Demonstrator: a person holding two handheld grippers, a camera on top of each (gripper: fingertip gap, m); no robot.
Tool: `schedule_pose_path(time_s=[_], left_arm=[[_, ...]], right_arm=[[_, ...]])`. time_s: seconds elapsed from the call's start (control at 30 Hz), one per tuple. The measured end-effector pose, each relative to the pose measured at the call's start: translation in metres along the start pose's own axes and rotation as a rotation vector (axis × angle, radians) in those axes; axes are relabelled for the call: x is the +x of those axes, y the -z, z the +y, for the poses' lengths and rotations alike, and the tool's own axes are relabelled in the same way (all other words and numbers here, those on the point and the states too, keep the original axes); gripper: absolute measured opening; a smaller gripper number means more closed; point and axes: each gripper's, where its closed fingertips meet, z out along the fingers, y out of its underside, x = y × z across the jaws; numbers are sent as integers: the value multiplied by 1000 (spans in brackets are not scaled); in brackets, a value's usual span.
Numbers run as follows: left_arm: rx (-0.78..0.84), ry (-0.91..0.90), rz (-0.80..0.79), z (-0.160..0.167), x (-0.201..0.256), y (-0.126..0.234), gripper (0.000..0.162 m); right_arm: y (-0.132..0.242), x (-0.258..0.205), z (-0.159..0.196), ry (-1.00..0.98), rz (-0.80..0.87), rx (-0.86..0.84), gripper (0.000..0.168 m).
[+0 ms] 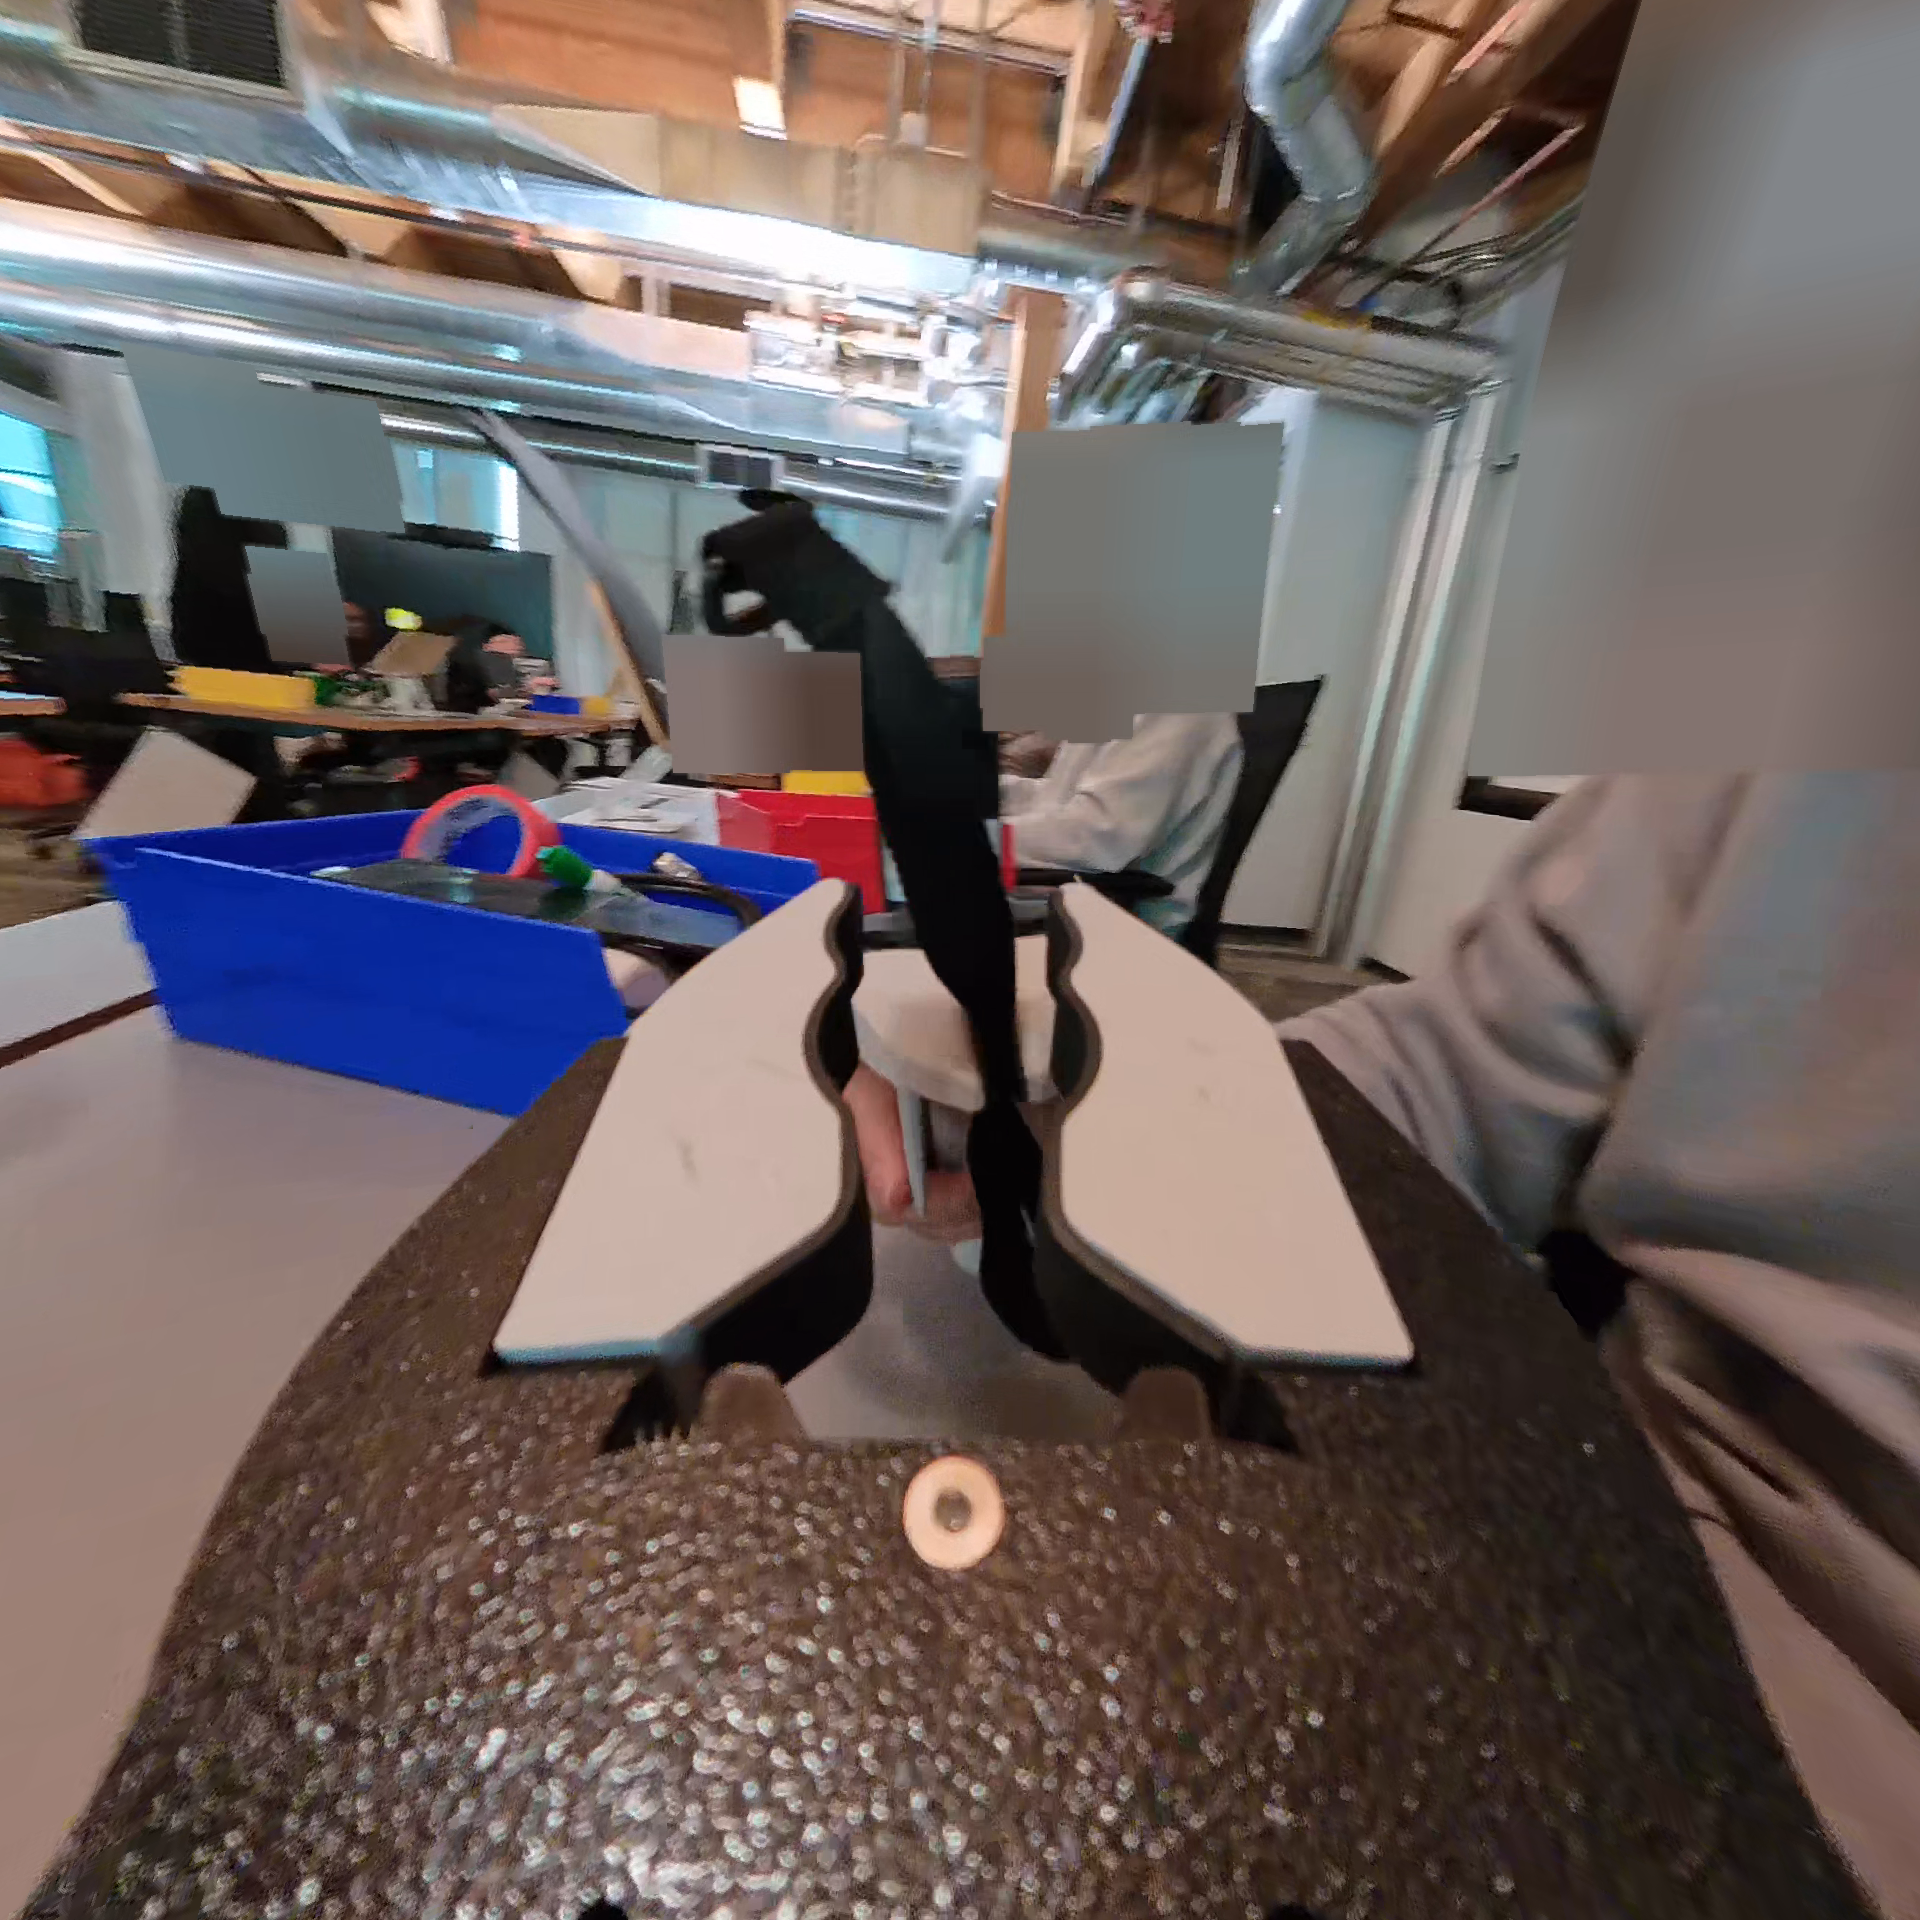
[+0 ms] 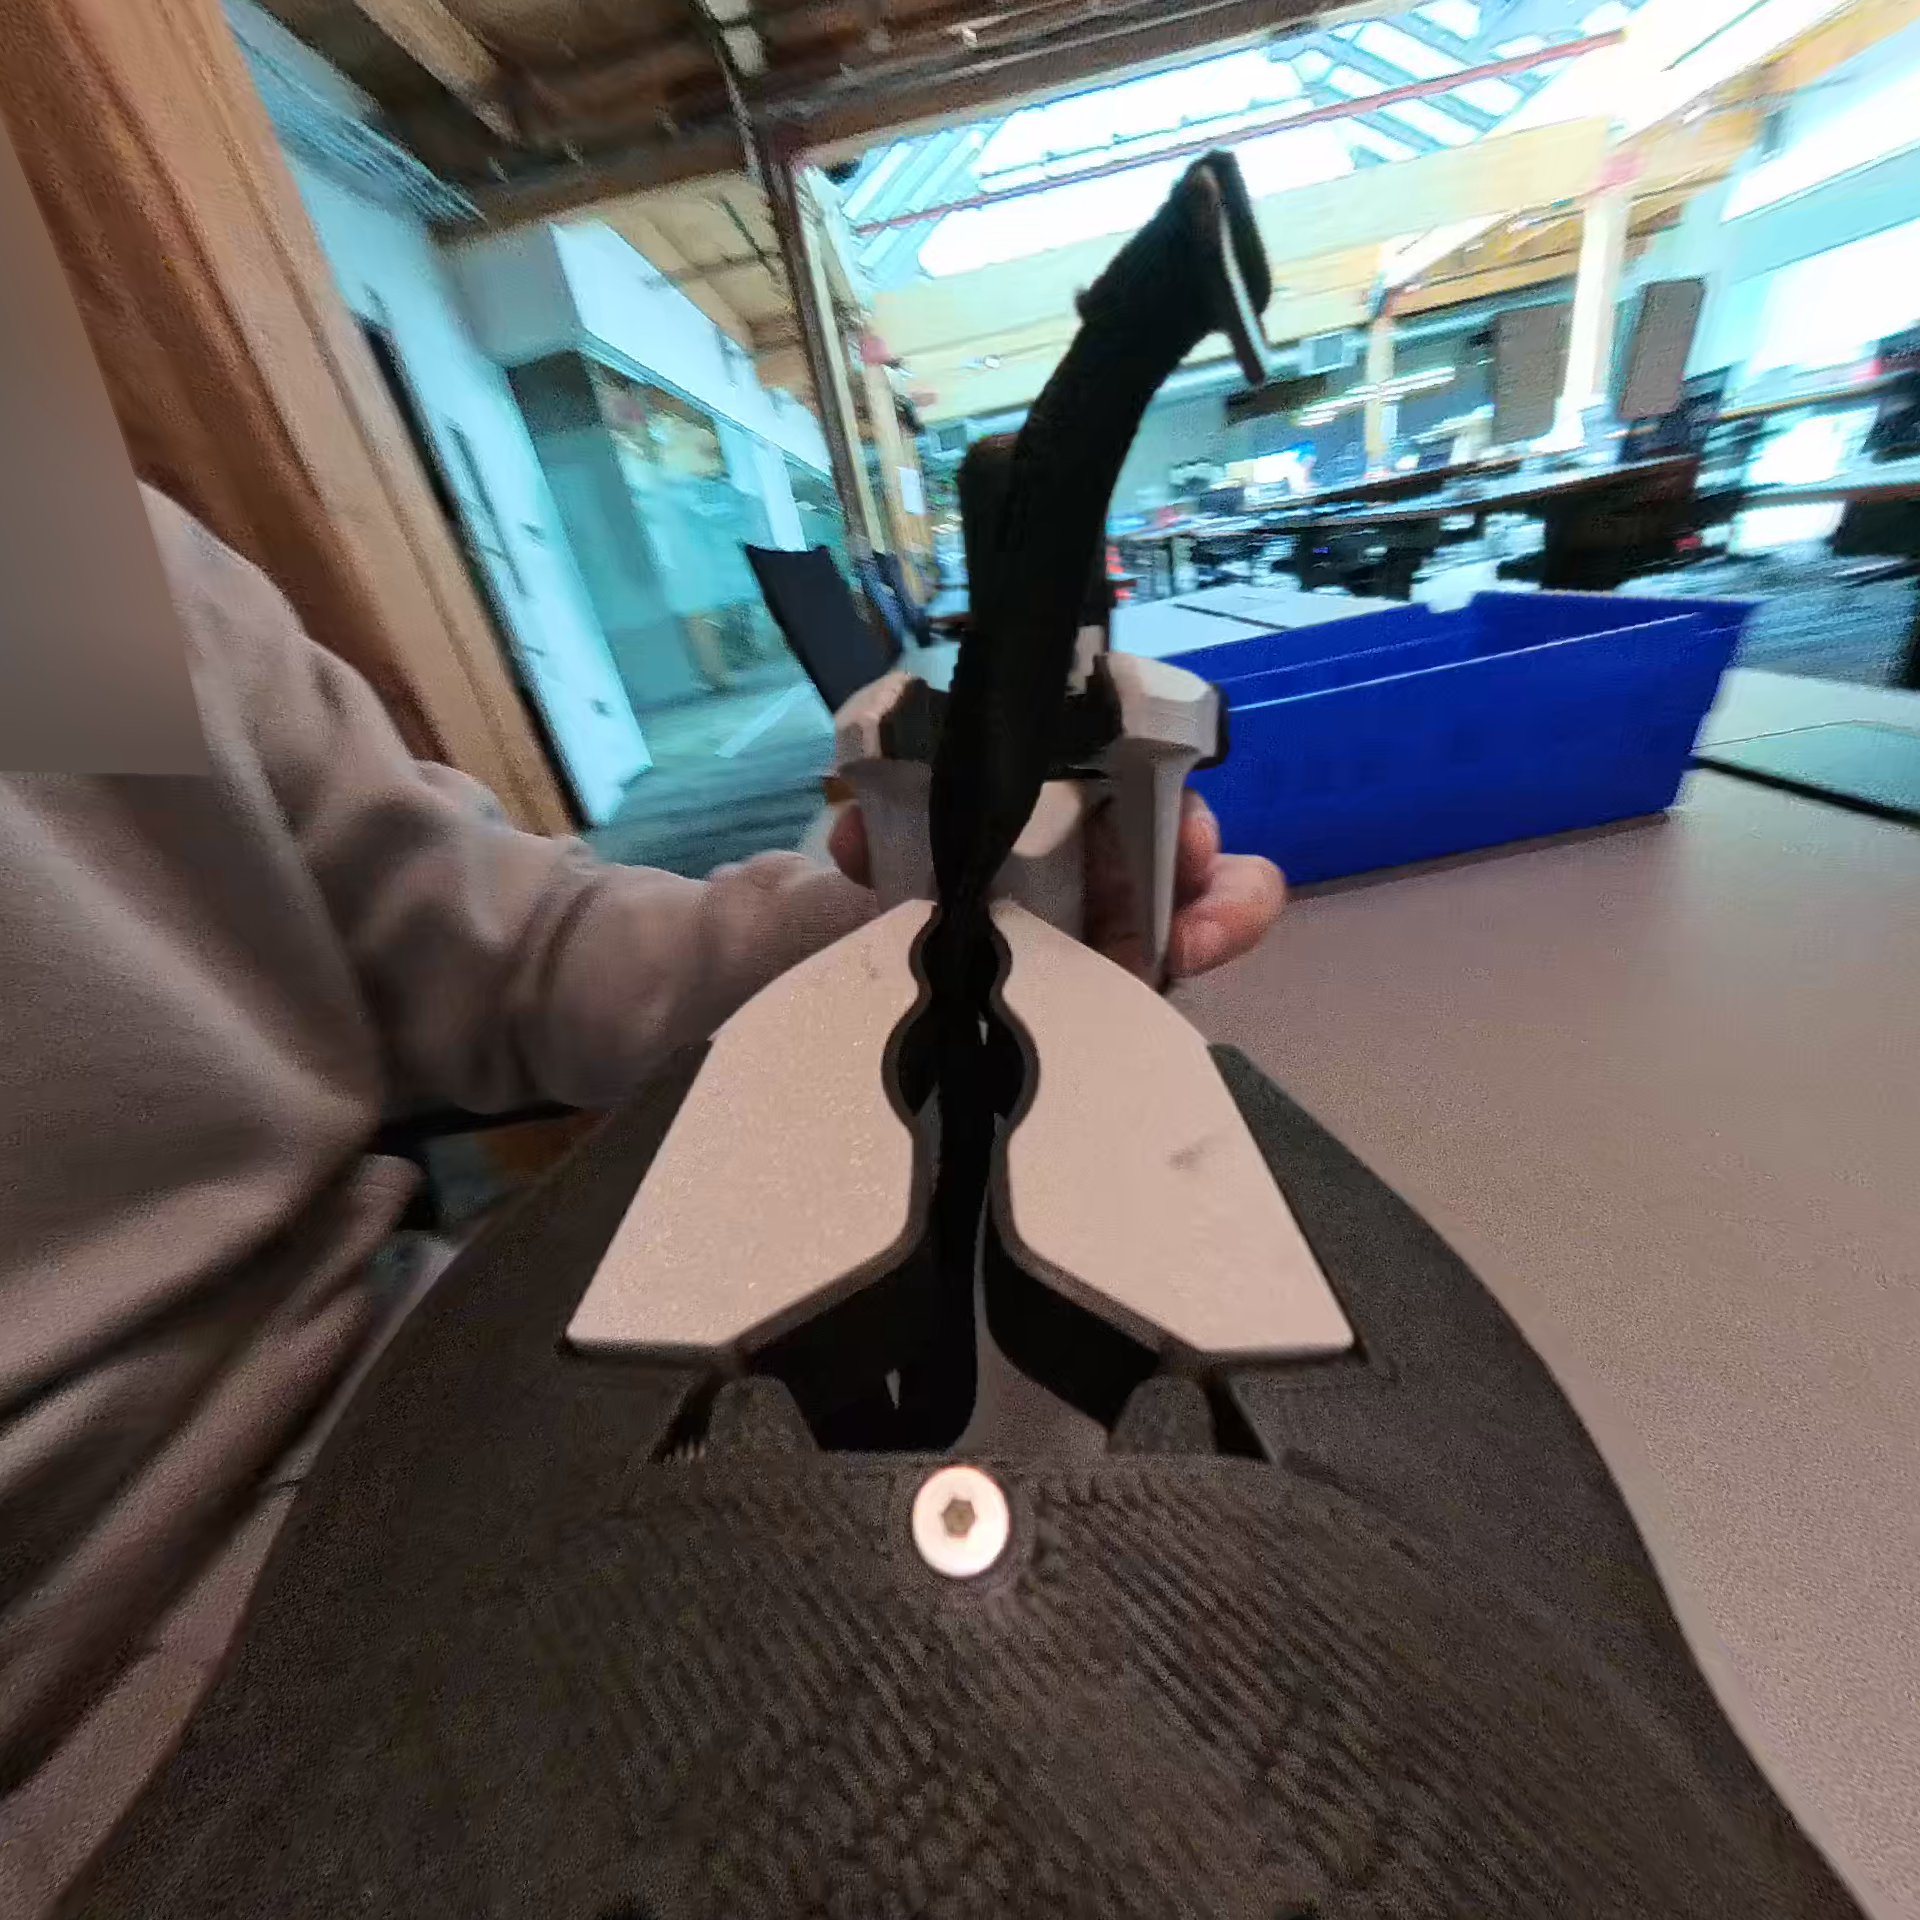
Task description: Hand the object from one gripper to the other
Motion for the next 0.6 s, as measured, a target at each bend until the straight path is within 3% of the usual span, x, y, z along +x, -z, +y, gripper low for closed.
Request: schedule_pose_path(time_s=[0.07, 0.2, 0.33, 0.5, 0.6], left_arm=[[-18, 34, 57, 2, 7, 0, 33], [-6, 55, 112, 2, 17, -4, 30], [-25, 8, 79, 5, 14, -7, 5], [22, -68, -267, -8, -27, -1, 4], [45, -132, -457, -14, -42, 5, 3]], right_arm=[[0, -13, -2, -50, -95, 12, 4], [-5, -20, 17, -43, -129, -103, 4], [-10, -16, 24, -7, -86, -137, 6], [-1, 34, 11, 305, 322, -104, 44], [4, 43, -2, 536, 488, -94, 50]])
